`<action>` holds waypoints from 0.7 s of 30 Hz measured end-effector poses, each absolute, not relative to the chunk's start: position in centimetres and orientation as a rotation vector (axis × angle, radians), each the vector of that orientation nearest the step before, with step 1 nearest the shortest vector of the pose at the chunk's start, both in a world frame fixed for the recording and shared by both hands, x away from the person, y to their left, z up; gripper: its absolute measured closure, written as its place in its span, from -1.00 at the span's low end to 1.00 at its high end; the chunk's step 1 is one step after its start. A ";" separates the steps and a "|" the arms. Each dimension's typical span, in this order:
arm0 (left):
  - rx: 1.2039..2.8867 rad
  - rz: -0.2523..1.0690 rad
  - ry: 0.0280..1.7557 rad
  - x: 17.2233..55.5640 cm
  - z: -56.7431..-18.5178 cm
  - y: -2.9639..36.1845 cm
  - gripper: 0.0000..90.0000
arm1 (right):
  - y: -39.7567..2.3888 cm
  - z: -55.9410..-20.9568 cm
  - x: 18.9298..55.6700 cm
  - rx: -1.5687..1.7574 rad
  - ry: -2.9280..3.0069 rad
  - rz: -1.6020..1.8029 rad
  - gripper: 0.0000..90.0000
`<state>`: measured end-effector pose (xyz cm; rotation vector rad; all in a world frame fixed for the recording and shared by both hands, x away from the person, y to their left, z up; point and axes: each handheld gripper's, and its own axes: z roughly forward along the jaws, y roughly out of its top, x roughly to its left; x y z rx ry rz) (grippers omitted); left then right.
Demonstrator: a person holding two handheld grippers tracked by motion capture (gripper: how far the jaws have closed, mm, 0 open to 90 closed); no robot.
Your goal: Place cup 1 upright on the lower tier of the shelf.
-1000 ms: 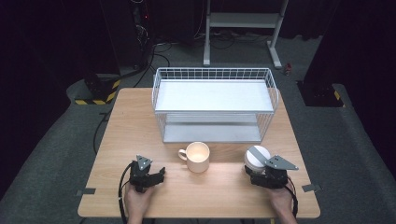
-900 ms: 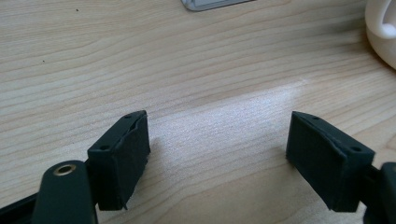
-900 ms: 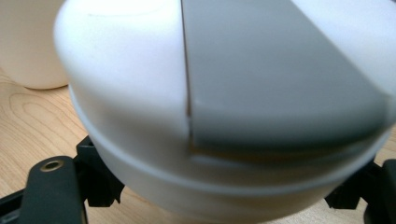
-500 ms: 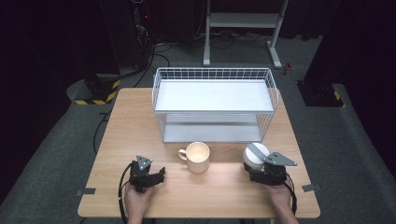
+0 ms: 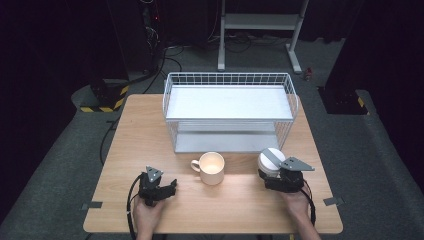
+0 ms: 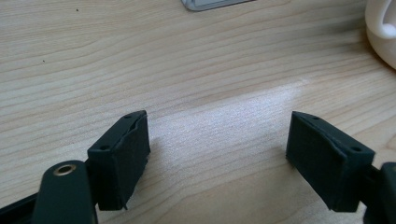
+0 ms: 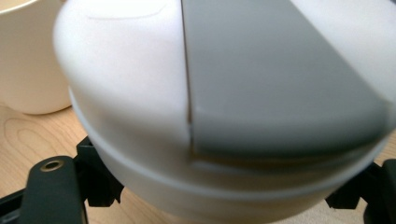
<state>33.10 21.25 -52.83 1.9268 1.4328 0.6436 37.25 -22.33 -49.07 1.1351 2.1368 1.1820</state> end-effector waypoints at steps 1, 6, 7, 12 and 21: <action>1.927 0.644 1.433 33.1 -52.8 21.3 -0.52 | -22.3 -49.0 37.4 1.129 2.138 1.181 -0.59; 1.927 0.644 1.433 33.1 -52.8 21.2 -0.52 | -21.9 -48.7 38.2 1.127 2.144 1.175 -0.59; 1.927 0.644 1.433 33.1 -52.8 21.3 -0.52 | -21.7 -48.6 38.4 1.130 2.145 1.175 -0.59; 1.927 0.644 1.433 33.1 -52.8 21.2 -0.52 | -21.2 -48.0 39.4 1.121 2.137 1.181 -0.59; 1.927 0.642 1.433 33.1 -52.8 21.3 -0.52 | -20.2 -47.6 41.4 1.137 2.133 1.171 -0.59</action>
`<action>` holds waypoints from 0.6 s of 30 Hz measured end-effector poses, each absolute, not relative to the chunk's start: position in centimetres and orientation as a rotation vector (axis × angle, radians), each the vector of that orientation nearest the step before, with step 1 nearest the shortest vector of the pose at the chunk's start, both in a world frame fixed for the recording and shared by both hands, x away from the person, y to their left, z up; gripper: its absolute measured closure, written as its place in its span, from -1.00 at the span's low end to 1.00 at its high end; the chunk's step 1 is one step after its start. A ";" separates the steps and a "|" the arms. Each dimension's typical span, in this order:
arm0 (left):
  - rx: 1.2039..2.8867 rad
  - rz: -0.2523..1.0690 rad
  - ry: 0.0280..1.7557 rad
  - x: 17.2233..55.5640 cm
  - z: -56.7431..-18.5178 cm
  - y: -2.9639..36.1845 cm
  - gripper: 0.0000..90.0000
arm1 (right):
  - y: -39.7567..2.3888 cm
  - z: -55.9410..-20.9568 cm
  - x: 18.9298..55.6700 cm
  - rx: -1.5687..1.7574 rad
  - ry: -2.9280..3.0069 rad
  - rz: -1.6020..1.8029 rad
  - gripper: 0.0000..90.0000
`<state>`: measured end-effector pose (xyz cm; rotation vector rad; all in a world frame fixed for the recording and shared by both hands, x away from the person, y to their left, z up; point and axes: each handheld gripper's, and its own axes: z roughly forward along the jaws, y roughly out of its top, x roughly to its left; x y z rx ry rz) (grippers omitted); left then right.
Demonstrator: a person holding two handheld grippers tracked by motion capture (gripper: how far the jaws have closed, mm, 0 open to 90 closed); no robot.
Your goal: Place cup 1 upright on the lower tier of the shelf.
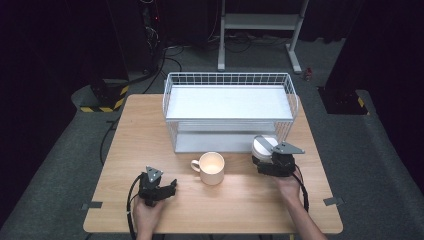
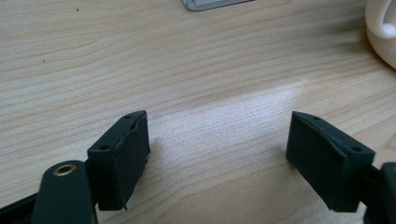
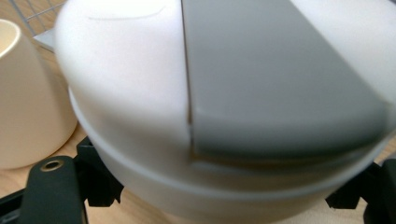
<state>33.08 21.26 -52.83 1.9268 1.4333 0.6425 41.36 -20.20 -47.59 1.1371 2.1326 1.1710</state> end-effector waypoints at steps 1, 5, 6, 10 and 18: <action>1.927 0.642 1.433 33.1 -52.8 21.3 -0.52 | -20.1 -47.6 41.6 1.140 2.131 1.170 -0.59; 1.927 0.642 1.434 33.1 -52.8 21.3 -0.52 | -19.9 -47.5 42.4 1.166 2.120 1.172 -0.59; 1.927 0.643 1.433 33.1 -52.8 21.3 -0.52 | -19.7 -47.4 42.6 1.176 2.118 1.170 -0.59; 1.929 0.642 1.431 33.1 -52.8 21.2 -0.53 | -19.4 -47.6 43.5 1.196 2.115 1.165 -0.59; 1.931 0.640 1.430 33.1 -52.8 21.2 -0.54 | -18.8 -47.9 44.7 1.217 2.103 1.134 -0.59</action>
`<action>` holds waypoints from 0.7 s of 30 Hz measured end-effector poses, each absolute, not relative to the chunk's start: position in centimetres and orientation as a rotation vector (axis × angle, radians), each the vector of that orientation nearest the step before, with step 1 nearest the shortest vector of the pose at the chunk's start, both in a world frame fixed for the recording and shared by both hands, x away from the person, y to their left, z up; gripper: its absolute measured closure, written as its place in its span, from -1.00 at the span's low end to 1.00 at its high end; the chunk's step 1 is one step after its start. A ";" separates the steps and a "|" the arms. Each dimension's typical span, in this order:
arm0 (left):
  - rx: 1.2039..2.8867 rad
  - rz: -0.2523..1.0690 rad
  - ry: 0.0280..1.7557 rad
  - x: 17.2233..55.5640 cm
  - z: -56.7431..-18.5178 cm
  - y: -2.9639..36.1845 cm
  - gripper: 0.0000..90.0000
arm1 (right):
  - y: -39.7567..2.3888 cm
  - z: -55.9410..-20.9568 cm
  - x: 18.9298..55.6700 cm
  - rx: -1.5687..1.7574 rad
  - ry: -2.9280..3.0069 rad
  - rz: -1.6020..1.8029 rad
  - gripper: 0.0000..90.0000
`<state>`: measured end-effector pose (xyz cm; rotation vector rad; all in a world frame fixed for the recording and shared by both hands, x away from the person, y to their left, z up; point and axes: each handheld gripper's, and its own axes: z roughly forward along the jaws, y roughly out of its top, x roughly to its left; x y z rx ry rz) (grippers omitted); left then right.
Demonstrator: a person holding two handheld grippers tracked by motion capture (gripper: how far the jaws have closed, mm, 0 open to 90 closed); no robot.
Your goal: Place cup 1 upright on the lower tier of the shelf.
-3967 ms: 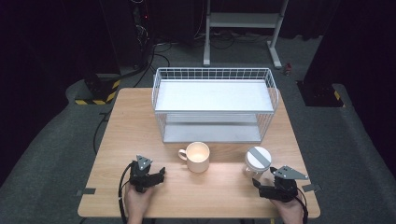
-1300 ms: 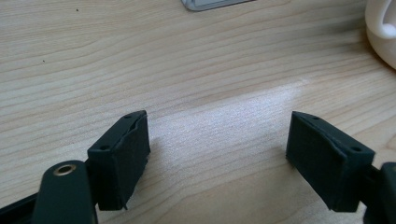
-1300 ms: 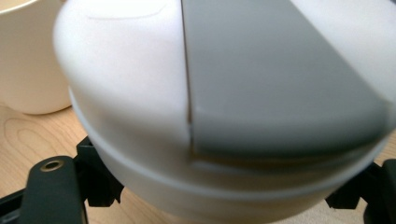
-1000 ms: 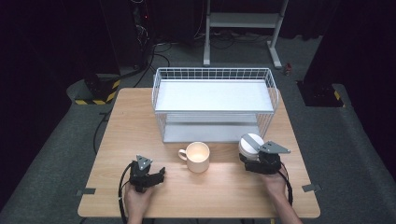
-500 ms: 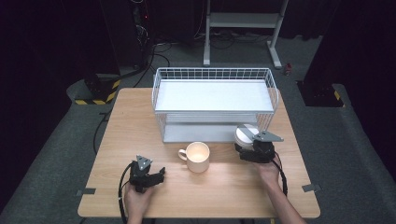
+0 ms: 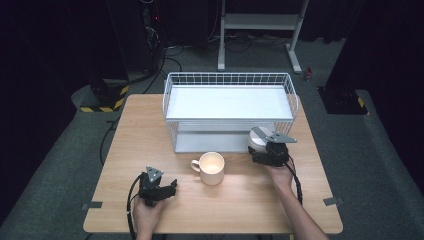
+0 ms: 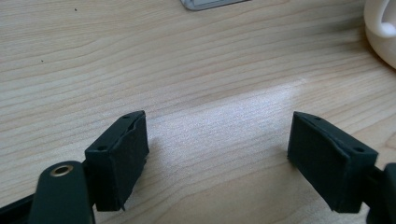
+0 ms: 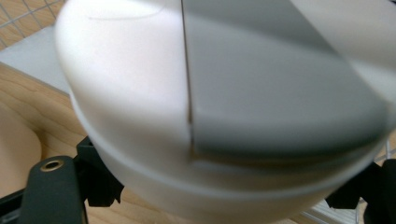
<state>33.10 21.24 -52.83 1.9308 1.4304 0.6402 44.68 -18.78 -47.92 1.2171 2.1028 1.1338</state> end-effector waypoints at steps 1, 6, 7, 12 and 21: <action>1.931 0.640 1.430 33.1 -52.8 21.2 -0.54 | -18.7 -48.0 44.7 1.227 2.103 1.130 -0.59; 1.931 0.640 1.430 33.1 -52.8 21.2 -0.54 | -18.4 -48.0 45.2 1.232 2.100 1.121 -0.59; 1.931 0.640 1.430 33.1 -52.8 21.2 -0.54 | -18.3 -48.0 45.3 1.231 2.099 1.117 -0.59; 1.932 0.641 1.430 33.1 -52.8 21.2 -0.54 | -17.9 -48.1 45.8 1.222 2.085 1.111 -0.59; 1.931 0.640 1.431 33.1 -52.8 21.2 -0.54 | -17.8 -48.4 46.5 1.223 2.060 1.122 -0.59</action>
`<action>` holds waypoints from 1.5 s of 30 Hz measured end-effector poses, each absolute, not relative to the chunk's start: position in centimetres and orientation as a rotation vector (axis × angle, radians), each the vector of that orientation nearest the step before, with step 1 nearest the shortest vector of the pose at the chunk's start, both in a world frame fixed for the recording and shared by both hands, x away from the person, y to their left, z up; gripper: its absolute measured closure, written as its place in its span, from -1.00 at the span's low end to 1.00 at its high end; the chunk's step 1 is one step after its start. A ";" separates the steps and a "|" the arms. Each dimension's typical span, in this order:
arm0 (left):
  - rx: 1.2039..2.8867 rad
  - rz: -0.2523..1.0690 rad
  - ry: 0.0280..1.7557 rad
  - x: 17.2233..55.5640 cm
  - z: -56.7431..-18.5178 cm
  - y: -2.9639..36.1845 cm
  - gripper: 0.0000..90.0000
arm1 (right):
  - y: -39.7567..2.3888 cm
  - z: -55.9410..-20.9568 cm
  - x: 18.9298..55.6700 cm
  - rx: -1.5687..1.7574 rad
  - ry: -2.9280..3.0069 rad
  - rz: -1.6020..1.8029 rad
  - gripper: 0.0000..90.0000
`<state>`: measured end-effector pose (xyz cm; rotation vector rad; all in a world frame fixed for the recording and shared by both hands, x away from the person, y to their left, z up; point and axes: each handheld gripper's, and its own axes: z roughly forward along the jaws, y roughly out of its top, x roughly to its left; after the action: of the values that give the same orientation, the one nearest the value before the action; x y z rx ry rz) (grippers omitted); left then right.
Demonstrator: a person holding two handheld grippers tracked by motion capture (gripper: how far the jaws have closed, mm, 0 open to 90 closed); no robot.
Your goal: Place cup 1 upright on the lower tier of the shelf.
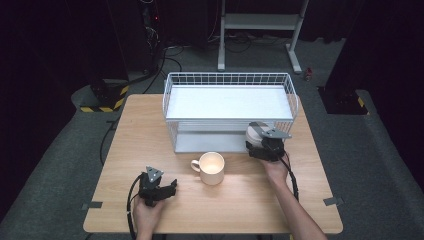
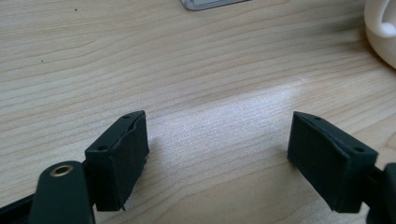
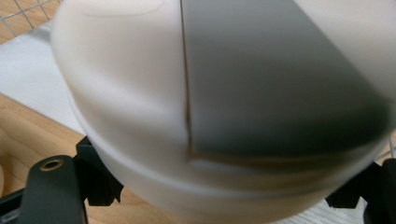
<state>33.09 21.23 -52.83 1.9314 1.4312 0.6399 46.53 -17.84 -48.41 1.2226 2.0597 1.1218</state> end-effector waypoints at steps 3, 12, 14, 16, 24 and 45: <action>1.932 0.640 1.431 33.1 -52.8 21.2 -0.54 | -17.8 -48.4 46.8 1.215 2.061 1.116 -0.59; 1.931 0.641 1.430 33.1 -52.8 21.2 -0.54 | -17.9 -48.4 46.9 1.218 2.072 1.125 -0.66; 1.931 0.641 1.430 33.1 -52.8 21.2 -0.54 | -17.9 -48.3 46.9 1.220 2.075 1.128 -0.68; 1.931 0.641 1.430 33.1 -52.8 21.2 -0.54 | -17.9 -48.3 46.8 1.220 2.078 1.126 -0.68; 1.932 0.641 1.430 33.1 -52.8 21.2 -0.54 | -18.3 -48.4 46.2 1.257 2.073 1.108 -0.69; 1.931 0.641 1.430 33.1 -52.8 21.2 -0.54 | -18.3 -49.1 45.2 1.290 2.080 1.036 -0.49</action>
<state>33.10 21.24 -52.83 1.9311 1.4304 0.6413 45.18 -18.31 -49.08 1.2901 2.0804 1.0360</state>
